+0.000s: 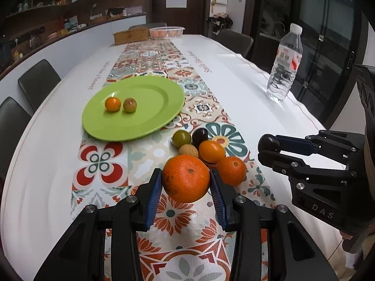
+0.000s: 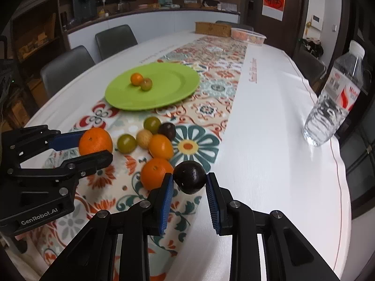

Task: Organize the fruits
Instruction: 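Lower the large orange and dark plum onto the green plate and open both tools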

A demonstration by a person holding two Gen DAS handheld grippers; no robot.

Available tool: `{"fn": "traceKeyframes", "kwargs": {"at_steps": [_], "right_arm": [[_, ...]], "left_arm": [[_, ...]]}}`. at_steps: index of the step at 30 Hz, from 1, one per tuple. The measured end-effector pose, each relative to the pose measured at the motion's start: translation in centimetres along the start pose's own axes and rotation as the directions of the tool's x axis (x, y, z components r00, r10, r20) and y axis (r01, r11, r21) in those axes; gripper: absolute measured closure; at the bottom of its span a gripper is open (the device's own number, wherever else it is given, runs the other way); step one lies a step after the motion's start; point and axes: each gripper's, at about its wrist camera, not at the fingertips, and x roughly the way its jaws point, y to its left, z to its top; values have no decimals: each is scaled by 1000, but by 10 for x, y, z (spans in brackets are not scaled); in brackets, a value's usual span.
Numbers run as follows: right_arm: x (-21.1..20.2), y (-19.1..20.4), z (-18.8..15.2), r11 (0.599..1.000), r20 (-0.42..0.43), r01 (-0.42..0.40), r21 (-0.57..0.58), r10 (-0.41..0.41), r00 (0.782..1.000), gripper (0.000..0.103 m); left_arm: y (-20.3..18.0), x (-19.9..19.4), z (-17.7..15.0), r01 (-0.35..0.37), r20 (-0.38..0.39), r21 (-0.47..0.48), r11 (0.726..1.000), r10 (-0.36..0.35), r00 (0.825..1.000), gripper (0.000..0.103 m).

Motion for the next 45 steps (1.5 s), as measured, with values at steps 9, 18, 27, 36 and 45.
{"fn": "traceKeyframes", "kwargs": {"at_steps": [9,18,27,36,45], "right_arm": [[-17,8,18,1000,65,-22,-5,22,998,73],[-21,16,41,999,111,-42,-12,43,993,73],[-14,21,64,998,131,-59,-20,61,990,73],[4,26,91,997,130,-75,-31,79,988,73],[33,36,113,994,103,-83,-67,90,991,73]], "left_arm": [[8,-21,12,-13,68,-6,1000,13,998,63],[19,-30,24,-32,112,-18,999,34,993,63],[35,-31,41,-63,148,-31,998,67,987,63],[57,-20,58,-82,150,-51,995,89,985,63],[81,8,71,-97,118,-61,993,103,988,63]]}}
